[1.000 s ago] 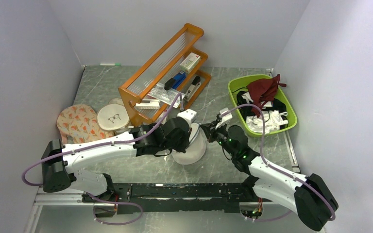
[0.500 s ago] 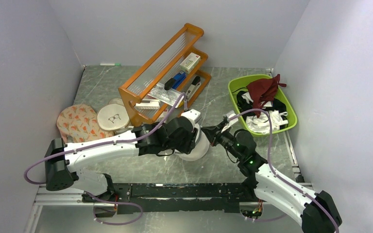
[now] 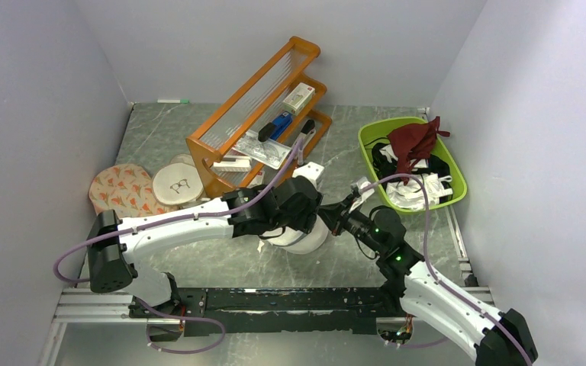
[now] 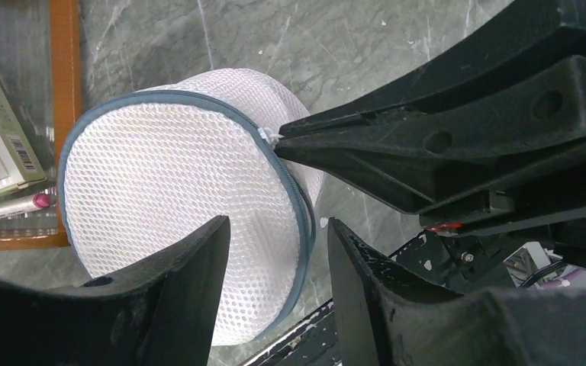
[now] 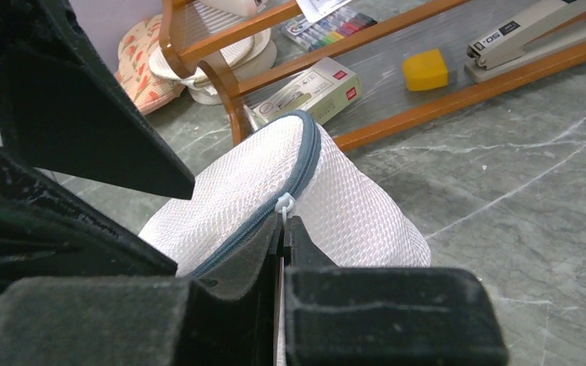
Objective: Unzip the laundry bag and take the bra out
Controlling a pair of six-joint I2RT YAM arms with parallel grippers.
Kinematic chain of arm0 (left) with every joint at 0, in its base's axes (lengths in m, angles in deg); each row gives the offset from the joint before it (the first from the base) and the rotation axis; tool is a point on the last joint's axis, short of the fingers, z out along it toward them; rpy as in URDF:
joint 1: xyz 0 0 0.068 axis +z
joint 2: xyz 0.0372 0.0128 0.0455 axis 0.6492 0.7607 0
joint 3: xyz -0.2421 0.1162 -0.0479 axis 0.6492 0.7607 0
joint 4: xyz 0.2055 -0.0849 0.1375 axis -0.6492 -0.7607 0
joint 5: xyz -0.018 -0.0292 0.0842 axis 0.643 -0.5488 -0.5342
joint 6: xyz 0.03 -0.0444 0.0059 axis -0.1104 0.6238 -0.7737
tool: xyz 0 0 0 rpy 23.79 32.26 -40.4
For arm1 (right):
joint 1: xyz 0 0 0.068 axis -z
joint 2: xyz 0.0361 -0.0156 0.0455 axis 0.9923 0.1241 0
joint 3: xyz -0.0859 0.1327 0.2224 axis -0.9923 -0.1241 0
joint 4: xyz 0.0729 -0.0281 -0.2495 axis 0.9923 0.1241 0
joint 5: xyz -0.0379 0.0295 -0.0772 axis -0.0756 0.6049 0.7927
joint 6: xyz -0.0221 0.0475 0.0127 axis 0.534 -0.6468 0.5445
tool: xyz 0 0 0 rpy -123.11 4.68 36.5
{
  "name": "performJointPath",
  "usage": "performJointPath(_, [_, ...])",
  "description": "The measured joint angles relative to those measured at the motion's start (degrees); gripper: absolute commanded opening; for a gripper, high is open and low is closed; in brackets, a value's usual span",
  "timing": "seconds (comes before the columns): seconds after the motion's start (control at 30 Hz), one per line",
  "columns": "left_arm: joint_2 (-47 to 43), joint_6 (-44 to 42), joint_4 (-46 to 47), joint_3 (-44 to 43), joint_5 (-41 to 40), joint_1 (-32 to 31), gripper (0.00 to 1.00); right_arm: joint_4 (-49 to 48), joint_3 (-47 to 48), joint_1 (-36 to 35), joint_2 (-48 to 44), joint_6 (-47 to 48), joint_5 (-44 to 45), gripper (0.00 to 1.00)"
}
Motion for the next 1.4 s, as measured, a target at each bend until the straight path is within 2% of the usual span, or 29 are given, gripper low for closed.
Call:
performJointPath(0.43, [2.8, 0.2, 0.6, -0.9, -0.3, 0.0, 0.56, 4.2, 0.0, 0.1, -4.8, -0.8, -0.6, 0.0])
performJointPath(0.77, [4.0, -0.3, 0.7, -1.6, -0.4, 0.0, 0.2, 5.7, 0.0, 0.1, -5.0, -0.8, -0.8, 0.0])
performJointPath(0.93, [3.6, -1.0, 1.5, -1.5, -0.3, 0.0, 0.07, 6.5, 0.0, 0.1, -5.2, -0.2, 0.7, 0.0])
performJointPath(1.17, [1.7, -1.9, 1.8, -0.2, 1.8, 0.0, 0.07, 6.0, 0.2, 0.1, -3.4, 1.2, 3.5, 0.0])
performJointPath(1.4, [-0.4, -3.3, 1.9, 0.9, 3.0, -0.5, 0.07, 2.4, 1.5, 0.1, 3.4, 4.0, 8.7, 0.0])
